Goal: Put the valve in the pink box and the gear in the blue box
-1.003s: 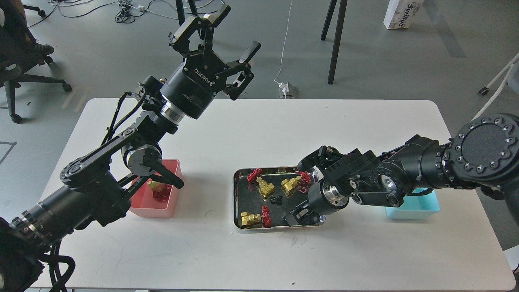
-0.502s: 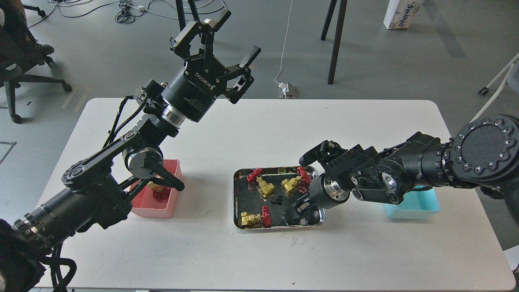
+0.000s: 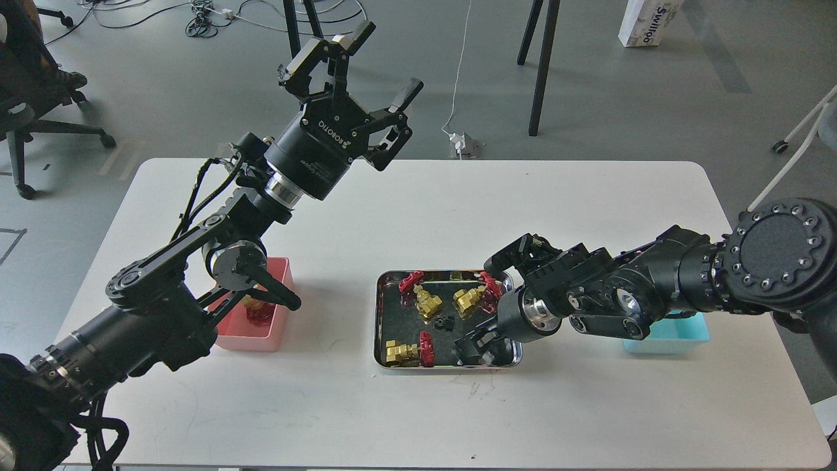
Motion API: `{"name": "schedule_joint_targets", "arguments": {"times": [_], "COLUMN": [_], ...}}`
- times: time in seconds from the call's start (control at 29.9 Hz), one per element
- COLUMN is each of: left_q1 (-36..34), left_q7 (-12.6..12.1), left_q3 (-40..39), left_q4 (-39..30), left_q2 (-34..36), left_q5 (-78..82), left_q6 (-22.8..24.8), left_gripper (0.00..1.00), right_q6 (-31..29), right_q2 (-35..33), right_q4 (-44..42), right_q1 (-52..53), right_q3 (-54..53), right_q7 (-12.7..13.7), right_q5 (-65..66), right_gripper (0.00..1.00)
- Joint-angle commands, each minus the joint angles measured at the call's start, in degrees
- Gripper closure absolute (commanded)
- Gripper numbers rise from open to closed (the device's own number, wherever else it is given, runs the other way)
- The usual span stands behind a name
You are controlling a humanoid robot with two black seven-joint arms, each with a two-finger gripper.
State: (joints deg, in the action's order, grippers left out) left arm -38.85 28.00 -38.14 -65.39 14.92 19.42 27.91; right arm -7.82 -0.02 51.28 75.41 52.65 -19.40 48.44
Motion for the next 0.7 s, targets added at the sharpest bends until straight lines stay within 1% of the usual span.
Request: {"name": "schedule_joint_targets", "arguments": {"times": [0.0,0.17,0.47,0.57,0.67], "left_q1": [0.0,0.0,0.0,0.0,0.1], "left_q7": [0.0,0.0,0.0,0.0,0.0], "left_q3": [0.0,0.0,0.0,0.0,0.0], "left_q4": [0.2,0.2,0.2,0.2,0.2], "left_q2": [-0.2,-0.2,-0.2,-0.2,-0.2], "left_q5": [0.0,0.0,0.0,0.0,0.0], "left_q6": [0.1,0.1,0.1,0.1,0.1], "left_gripper": [0.16,0.16,0.15,0.15,0.15], "right_q6": [0.1,0.1,-0.3,-0.4,-0.5], "right_q2": [0.0,0.0,0.0,0.0,0.0], "right_q4": [0.0,0.3,0.7,0.9,1.3], "right_q1": [0.0,0.5,1.2,1.6,2.1], "right_q3": [0.0,0.0,0.3,0.5,0.9], "right_q7": [0.0,-0.3,-0.3,-0.6,-1.5], "right_q5": [0.0,-0.1,0.0,0.1,0.4], "right_gripper": [0.45,0.47,0.47,0.46,0.46]}}
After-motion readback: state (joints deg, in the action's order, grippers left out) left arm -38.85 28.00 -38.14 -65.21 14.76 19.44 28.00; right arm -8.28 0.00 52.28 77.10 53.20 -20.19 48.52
